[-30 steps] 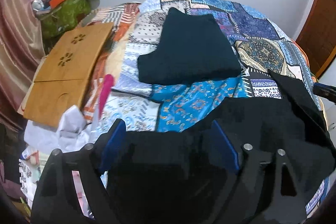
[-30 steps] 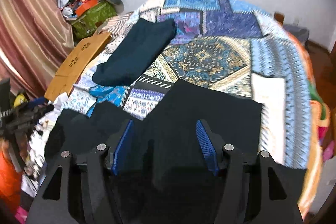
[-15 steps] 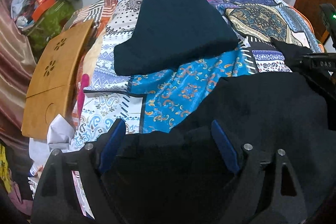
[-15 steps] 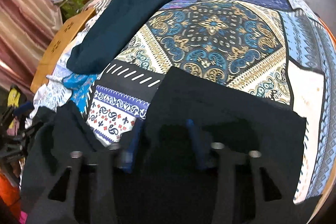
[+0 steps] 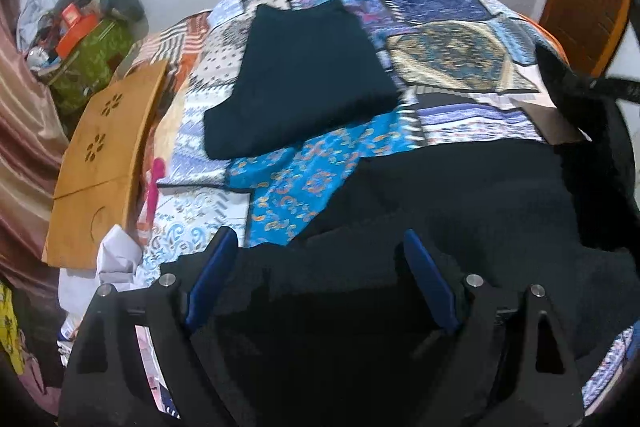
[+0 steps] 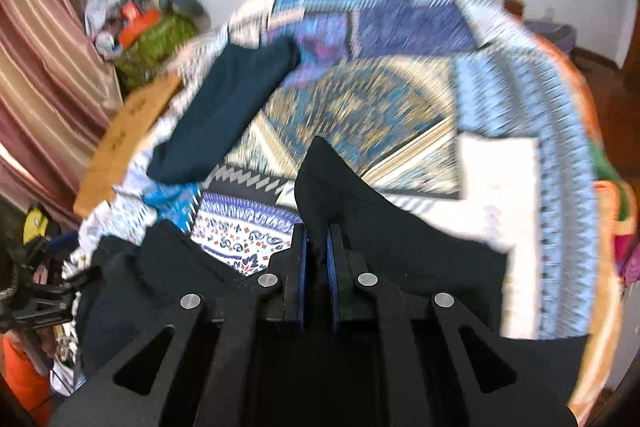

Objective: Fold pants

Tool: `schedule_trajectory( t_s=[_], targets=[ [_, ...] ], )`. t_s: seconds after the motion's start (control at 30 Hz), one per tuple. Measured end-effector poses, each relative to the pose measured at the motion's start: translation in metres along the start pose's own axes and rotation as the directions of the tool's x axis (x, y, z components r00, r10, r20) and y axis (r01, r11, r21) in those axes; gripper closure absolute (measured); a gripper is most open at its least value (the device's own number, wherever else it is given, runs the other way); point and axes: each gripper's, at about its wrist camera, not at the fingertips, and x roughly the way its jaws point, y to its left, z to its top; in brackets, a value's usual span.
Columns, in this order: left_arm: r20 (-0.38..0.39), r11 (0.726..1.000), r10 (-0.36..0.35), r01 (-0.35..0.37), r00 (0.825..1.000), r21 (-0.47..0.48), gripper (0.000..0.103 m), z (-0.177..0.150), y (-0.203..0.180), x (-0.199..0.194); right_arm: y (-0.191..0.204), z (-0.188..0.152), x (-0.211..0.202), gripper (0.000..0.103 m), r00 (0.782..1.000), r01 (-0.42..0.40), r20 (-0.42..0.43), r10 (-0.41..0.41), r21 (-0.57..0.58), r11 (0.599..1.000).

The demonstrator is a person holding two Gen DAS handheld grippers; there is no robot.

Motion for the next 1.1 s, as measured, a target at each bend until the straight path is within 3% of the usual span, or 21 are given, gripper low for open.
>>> schedule_trajectory(
  t_s=[0.17, 0.27, 0.4, 0.47, 0.57, 0.8, 0.93, 1.1],
  targets=[
    [0.000, 0.997, -0.049, 0.049, 0.999, 0.068, 0.014, 0.007, -0.038, -0.007, -0.024, -0.005, -0.076, 0.095, 0.990, 0.023, 0.141, -0.027, 0.029, 0.999],
    [-0.042, 0.973, -0.166, 0.171, 0.985, 0.156, 0.014, 0.004, -0.073, -0.002, -0.035, -0.023, -0.124, 0.095, 0.965, 0.013, 0.261, -0.026, 0.050, 0.999],
    [-0.076, 0.960, -0.118, 0.134, 0.990, 0.245, 0.014, -0.006, -0.114, 0.007, -0.044, -0.058, -0.157, 0.095, 0.944, -0.004, 0.330, -0.019, 0.067, 0.998],
    [-0.054, 0.961, -0.111, 0.121, 0.992, 0.248, 0.014, -0.006, -0.126, 0.005, -0.052, -0.080, -0.156, 0.096, 0.948, 0.021, 0.313, -0.048, 0.088, 0.996],
    [-0.078, 0.958, -0.154, 0.168, 0.985, 0.232, 0.014, -0.006, -0.132, 0.002, -0.071, -0.113, -0.142, 0.096, 0.962, 0.067, 0.252, -0.104, 0.149, 0.987],
    [-0.074, 0.960, -0.172, 0.184, 0.982, 0.212, 0.013, -0.010, -0.143, 0.002, -0.126, -0.190, -0.111, 0.096, 0.984, 0.133, 0.064, -0.164, 0.343, 0.930],
    [-0.078, 0.963, -0.195, 0.206, 0.978, 0.176, 0.014, -0.009, -0.132, -0.001, -0.124, -0.197, -0.118, 0.094, 0.977, 0.189, 0.026, -0.210, 0.338, 0.922],
    [-0.005, 0.974, -0.210, 0.210, 0.978, 0.080, 0.014, -0.001, -0.090, -0.022, -0.113, -0.164, -0.152, 0.093, 0.929, 0.323, 0.090, -0.360, 0.281, 0.904]
  ],
)
